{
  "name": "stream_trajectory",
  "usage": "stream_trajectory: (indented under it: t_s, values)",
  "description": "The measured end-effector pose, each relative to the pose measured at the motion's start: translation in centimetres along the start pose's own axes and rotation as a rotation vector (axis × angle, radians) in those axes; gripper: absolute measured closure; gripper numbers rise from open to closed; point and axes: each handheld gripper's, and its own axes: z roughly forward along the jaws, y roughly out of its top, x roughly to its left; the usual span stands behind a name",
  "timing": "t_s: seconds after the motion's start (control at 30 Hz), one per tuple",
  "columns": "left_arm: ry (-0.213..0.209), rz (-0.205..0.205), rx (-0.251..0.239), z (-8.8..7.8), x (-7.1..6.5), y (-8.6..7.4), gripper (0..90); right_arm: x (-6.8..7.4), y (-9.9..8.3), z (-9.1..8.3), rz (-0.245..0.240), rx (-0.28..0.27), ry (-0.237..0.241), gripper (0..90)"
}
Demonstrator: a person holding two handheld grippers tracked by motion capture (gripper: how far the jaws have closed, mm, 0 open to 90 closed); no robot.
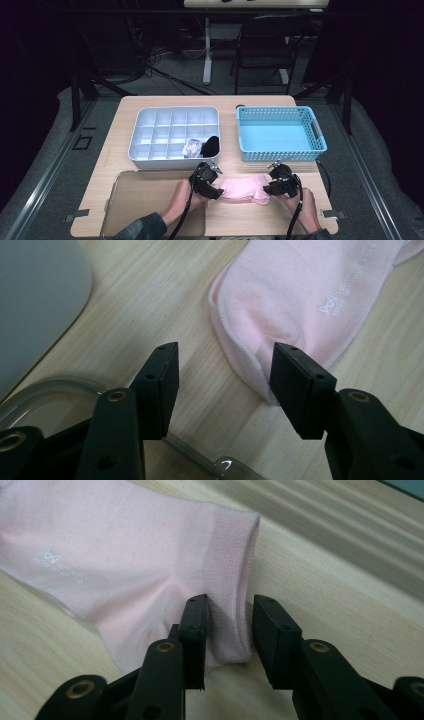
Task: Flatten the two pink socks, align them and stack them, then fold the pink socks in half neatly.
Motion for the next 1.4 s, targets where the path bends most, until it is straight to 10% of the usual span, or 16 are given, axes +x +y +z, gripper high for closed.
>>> stream_trajectory:
  t_s: [0.73, 1.4]
  values:
    - [-0.056, 0.011, 0.019, 0.0, 0.3, -0.4, 68.9, 0.8, 0.0, -0.1, 0.002, 0.019, -0.032, 79.0]
    - [-0.114, -0.020, -0.042, 0.2, 0.4, -0.4, 86.8, -1.0, -0.2, -2.5, 0.174, -0.081, 0.219, 79.4]
